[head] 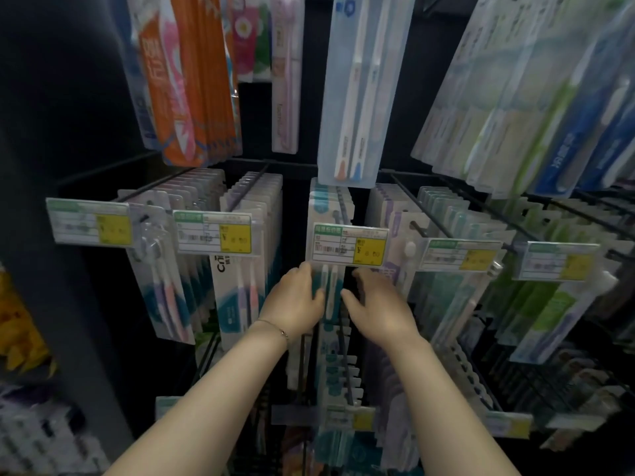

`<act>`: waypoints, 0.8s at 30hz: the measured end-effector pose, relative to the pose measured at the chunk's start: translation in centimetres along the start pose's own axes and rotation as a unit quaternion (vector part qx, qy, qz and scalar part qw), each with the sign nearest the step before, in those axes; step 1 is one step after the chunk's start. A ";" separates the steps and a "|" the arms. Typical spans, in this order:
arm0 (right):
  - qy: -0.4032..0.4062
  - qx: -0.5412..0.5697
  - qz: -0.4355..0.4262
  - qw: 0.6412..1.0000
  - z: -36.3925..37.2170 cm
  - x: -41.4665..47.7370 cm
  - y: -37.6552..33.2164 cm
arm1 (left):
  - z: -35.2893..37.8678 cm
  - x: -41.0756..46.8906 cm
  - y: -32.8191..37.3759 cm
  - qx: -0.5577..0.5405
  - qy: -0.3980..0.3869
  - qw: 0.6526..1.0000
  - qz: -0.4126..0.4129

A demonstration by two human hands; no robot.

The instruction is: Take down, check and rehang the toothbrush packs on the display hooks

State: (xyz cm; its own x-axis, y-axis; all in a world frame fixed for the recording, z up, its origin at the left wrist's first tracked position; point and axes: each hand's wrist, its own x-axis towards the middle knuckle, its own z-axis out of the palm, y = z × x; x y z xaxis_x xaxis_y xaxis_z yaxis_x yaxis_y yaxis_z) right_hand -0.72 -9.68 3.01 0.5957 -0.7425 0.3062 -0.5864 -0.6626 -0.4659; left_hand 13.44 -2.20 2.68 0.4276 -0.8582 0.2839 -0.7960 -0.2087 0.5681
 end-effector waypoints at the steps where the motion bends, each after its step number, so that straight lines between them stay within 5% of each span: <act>1: 0.002 0.003 -0.004 1.000 0.2 0.2 -0.3 | -0.1 0.2 -0.2 -0.018 -0.001 1.000 -0.007; 14: 0.053 -0.007 0.056 0.997 1.6 -0.1 -1.9 | -1.5 -2.2 -0.5 -0.069 -0.013 0.998 0.002; 24: 0.095 0.007 0.015 0.995 3.3 -1.0 -4.2 | -5.8 -8.8 -3.9 0.013 0.122 0.992 0.024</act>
State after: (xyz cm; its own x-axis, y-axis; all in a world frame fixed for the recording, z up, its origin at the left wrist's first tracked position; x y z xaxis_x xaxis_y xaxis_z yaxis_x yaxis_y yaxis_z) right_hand 2.94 -5.83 1.94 0.4627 -0.7677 0.4433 -0.5936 -0.6397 -0.4883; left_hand 15.26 8.91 2.50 0.4773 -0.7294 0.4900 -0.8271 -0.1846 0.5309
